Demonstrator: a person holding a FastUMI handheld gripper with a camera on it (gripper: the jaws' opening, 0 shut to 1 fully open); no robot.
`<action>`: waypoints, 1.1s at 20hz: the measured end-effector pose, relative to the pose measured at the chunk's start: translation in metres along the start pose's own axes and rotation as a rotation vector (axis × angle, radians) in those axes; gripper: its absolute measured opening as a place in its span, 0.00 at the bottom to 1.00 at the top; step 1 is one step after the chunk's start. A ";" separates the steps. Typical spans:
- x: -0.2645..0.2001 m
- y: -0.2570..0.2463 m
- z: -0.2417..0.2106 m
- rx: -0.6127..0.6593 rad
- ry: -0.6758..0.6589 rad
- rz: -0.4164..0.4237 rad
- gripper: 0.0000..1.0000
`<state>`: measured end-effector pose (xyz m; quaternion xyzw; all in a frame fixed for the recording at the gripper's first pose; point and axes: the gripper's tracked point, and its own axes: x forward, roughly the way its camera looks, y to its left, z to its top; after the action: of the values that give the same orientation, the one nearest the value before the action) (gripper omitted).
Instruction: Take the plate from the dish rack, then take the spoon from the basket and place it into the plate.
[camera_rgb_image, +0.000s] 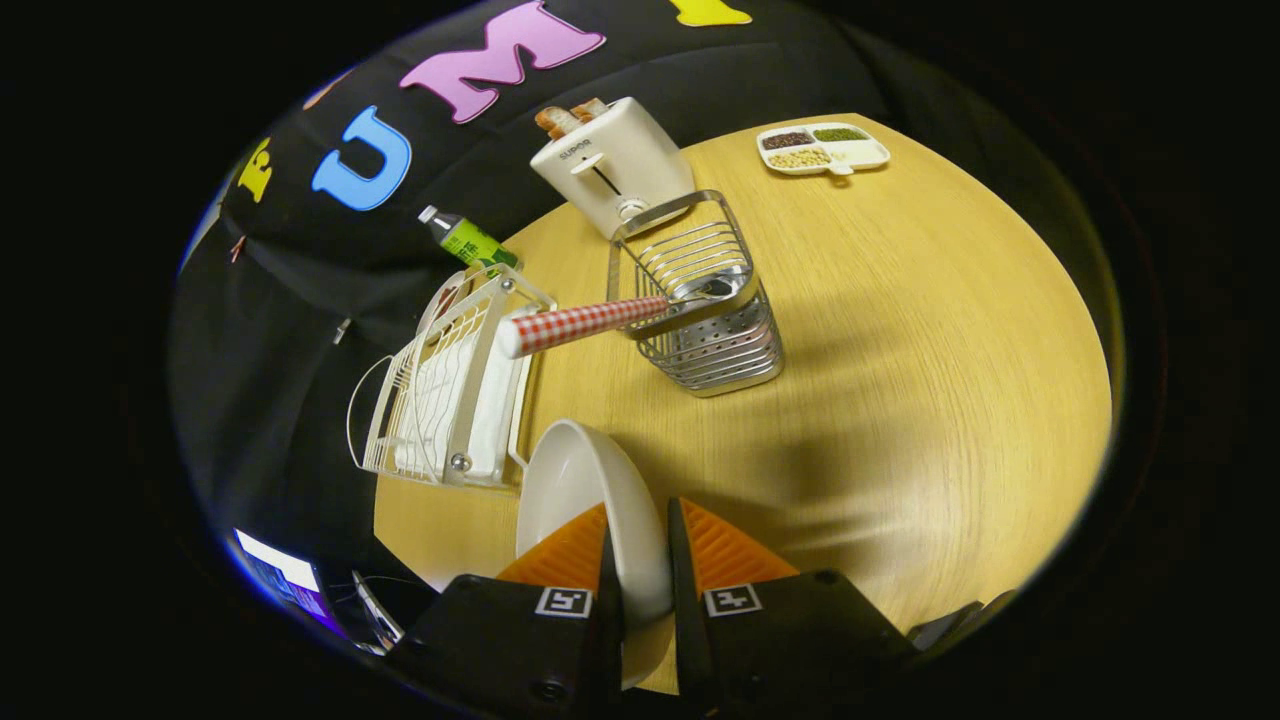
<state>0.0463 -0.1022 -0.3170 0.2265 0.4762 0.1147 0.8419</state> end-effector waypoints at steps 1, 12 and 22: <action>0.002 -0.004 0.001 0.003 -0.005 -0.008 0.25; -0.035 -0.007 0.048 -0.232 -0.267 -0.082 0.89; -0.045 0.036 0.089 -0.590 -0.468 -0.072 0.99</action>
<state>0.0999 -0.1136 -0.2259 -0.0226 0.2252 0.1622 0.9605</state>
